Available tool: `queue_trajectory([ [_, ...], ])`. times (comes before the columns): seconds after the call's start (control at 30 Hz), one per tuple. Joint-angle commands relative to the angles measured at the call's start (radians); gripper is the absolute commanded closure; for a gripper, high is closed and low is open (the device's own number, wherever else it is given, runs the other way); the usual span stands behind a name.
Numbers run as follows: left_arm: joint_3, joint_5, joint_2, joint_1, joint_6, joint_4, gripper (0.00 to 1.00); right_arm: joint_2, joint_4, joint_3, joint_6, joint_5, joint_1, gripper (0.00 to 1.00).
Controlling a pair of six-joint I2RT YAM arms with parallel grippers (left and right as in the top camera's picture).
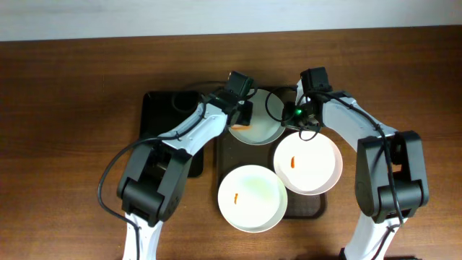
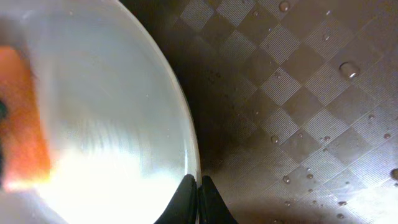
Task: Clean dirty plates on tray and stack at the side
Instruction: 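Scrub the held plate with the sponge in the left gripper, then return the sponge to the black tray with the left gripper, then lift the plate with the right gripper and carry it right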
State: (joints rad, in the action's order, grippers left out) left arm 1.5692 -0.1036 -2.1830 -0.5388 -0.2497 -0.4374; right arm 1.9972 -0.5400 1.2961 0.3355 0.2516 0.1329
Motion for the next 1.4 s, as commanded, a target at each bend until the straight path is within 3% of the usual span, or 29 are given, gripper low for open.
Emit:
queue_trajectory([
  [0.0,0.029,-0.349,-0.037,-0.006,0.169,-0.017,1.00,0.005,-0.032,-0.001,-0.005,-0.028,0.006,0.96],
  [0.13,0.102,-0.416,-0.036,-0.015,0.197,-0.082,1.00,0.005,-0.043,-0.001,-0.005,-0.028,0.006,0.96],
  [0.27,0.269,-0.389,-0.032,-0.003,0.081,-0.315,1.00,0.005,-0.044,-0.001,-0.005,-0.028,0.006,0.96],
  [0.37,0.398,-0.208,0.006,0.044,0.060,-0.507,1.00,0.005,-0.044,-0.001,-0.005,-0.028,0.004,0.96],
  [0.53,0.415,0.024,0.134,0.246,0.060,-0.768,1.00,0.005,-0.041,-0.001,-0.085,-0.028,0.005,0.95],
  [0.63,0.277,0.053,0.134,0.350,0.064,-0.749,1.00,0.005,-0.036,-0.001,-0.182,-0.028,0.004,0.95],
  [0.73,0.107,0.134,0.134,0.401,0.113,-0.604,1.00,0.005,-0.032,-0.001,-0.183,-0.027,0.004,0.95],
  [0.87,0.048,0.075,0.134,0.417,0.155,-0.568,1.00,0.005,-0.032,-0.001,-0.182,-0.027,0.005,0.95],
  [0.9,0.048,0.050,0.134,0.417,0.167,-0.569,0.97,0.005,-0.030,-0.001,-0.183,-0.027,0.005,0.95],
  [0.93,0.049,0.053,0.134,0.417,0.176,-0.570,0.57,0.005,-0.027,-0.001,-0.183,-0.027,0.004,0.94],
  [0.97,0.051,0.054,0.136,0.418,0.176,-0.576,0.43,0.004,-0.024,0.000,-0.183,-0.027,0.004,0.94],
  [1.03,0.077,0.075,0.164,0.429,0.176,-0.605,0.28,0.000,-0.030,0.014,-0.183,-0.023,0.004,0.94],
  [1.07,0.089,0.087,0.188,0.436,0.176,-0.618,0.10,-0.006,-0.037,0.026,-0.193,-0.014,0.004,0.96],
  [1.1,0.100,0.090,0.230,0.447,0.176,-0.629,0.00,-0.017,-0.052,0.043,-0.201,-0.009,0.005,0.96],
  [1.23,0.104,0.089,0.473,0.512,0.175,-0.668,0.00,-0.085,-0.195,0.180,-0.201,0.003,0.006,0.96],
  [1.37,0.104,0.089,0.582,0.569,0.176,-0.700,0.00,-0.129,-0.319,0.328,-0.201,0.056,0.034,0.96],
])
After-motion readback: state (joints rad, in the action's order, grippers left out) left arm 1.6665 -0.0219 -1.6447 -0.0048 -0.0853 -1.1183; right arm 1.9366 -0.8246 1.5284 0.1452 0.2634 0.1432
